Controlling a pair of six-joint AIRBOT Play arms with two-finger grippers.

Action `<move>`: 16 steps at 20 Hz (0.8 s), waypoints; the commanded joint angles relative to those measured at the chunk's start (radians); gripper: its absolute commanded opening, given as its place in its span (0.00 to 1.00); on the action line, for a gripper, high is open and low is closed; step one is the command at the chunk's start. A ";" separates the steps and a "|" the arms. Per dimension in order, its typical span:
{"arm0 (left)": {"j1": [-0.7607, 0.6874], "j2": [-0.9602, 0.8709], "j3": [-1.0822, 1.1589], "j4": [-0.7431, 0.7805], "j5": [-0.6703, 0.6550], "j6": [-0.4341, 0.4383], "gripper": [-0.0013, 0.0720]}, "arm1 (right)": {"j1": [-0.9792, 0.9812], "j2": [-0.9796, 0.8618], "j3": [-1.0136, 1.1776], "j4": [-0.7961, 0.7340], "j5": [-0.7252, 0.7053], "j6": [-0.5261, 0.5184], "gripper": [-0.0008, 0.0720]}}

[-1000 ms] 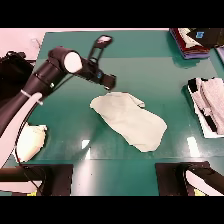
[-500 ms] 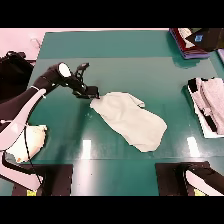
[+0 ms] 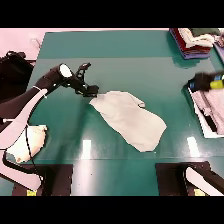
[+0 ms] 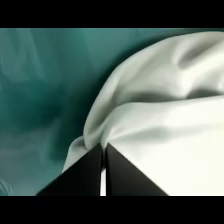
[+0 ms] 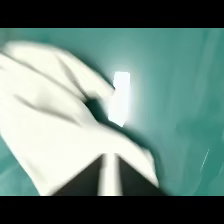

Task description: Fold the shirts.

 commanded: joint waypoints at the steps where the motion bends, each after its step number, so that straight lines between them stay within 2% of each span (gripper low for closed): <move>1: 0.001 0.021 0.065 0.013 -0.015 0.019 0.05 | -0.158 0.001 -0.335 0.006 -0.031 0.000 0.69; 3: 0.001 0.021 0.088 0.013 -0.018 0.019 0.05 | -0.172 -0.002 -0.520 0.028 -0.108 -0.028 0.69; 5: 0.001 0.021 0.088 0.014 -0.018 0.019 0.05 | -0.150 -0.030 -0.647 0.130 -0.170 -0.099 0.69; 9: 0.001 0.021 0.088 0.014 -0.027 0.017 0.05 | 0.005 -0.152 -0.694 0.245 -0.300 -0.142 0.68; 10: 0.001 0.021 0.088 0.014 -0.032 0.017 0.05 | 0.056 -0.175 -0.676 0.243 -0.338 -0.142 0.64; 11: 0.001 0.021 0.088 0.014 -0.037 0.017 0.05 | 0.101 -0.192 -0.652 0.230 -0.372 -0.142 0.50; 13: 0.001 0.028 0.094 0.014 -0.044 0.016 0.05 | 0.176 -0.200 -0.597 0.203 -0.413 -0.142 0.08; 14: 0.001 0.048 0.104 0.016 -0.053 0.016 0.05 | 0.201 -0.184 -0.560 0.192 -0.408 -0.142 0.03; 16: 0.001 0.135 0.151 0.060 -0.051 0.017 0.05 | 0.212 -0.103 -0.452 0.150 -0.349 -0.142 0.03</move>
